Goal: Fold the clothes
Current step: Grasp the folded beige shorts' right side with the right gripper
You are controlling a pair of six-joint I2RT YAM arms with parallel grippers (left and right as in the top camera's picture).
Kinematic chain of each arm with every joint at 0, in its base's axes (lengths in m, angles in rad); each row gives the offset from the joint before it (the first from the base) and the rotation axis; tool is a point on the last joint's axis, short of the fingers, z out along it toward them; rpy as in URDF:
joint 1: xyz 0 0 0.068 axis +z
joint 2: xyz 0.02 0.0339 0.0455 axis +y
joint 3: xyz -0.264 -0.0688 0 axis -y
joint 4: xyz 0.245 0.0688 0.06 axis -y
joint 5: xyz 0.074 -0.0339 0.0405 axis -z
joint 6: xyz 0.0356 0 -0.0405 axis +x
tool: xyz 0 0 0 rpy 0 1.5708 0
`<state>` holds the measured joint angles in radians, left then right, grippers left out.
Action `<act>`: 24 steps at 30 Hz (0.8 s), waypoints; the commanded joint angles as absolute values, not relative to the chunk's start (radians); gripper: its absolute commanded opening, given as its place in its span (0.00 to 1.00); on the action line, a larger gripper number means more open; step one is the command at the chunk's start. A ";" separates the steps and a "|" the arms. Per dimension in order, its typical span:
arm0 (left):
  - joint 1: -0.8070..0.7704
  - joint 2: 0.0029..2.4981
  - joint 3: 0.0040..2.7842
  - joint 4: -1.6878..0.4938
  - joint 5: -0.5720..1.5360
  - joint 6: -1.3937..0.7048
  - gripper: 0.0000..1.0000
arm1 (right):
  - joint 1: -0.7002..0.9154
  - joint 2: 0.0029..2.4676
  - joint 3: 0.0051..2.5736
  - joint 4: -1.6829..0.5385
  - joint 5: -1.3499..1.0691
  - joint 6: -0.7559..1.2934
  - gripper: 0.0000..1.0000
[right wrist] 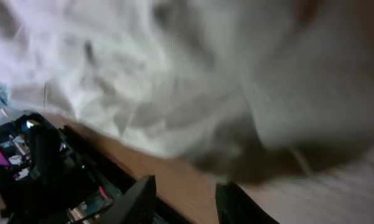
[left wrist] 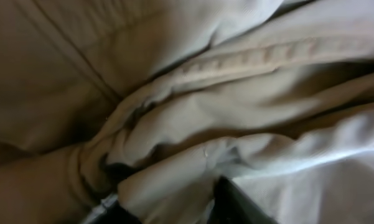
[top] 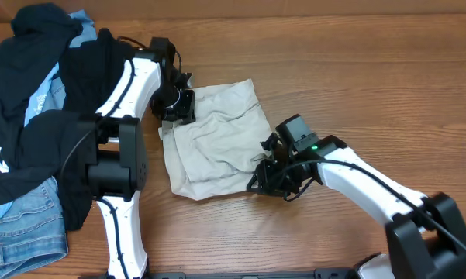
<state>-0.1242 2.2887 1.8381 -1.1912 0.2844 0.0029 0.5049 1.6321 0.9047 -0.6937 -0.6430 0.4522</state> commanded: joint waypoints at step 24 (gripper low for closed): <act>-0.165 2.073 1.848 -1.422 0.097 -0.101 0.78 | 0.149 1.779 1.046 -0.724 -0.786 0.235 0.85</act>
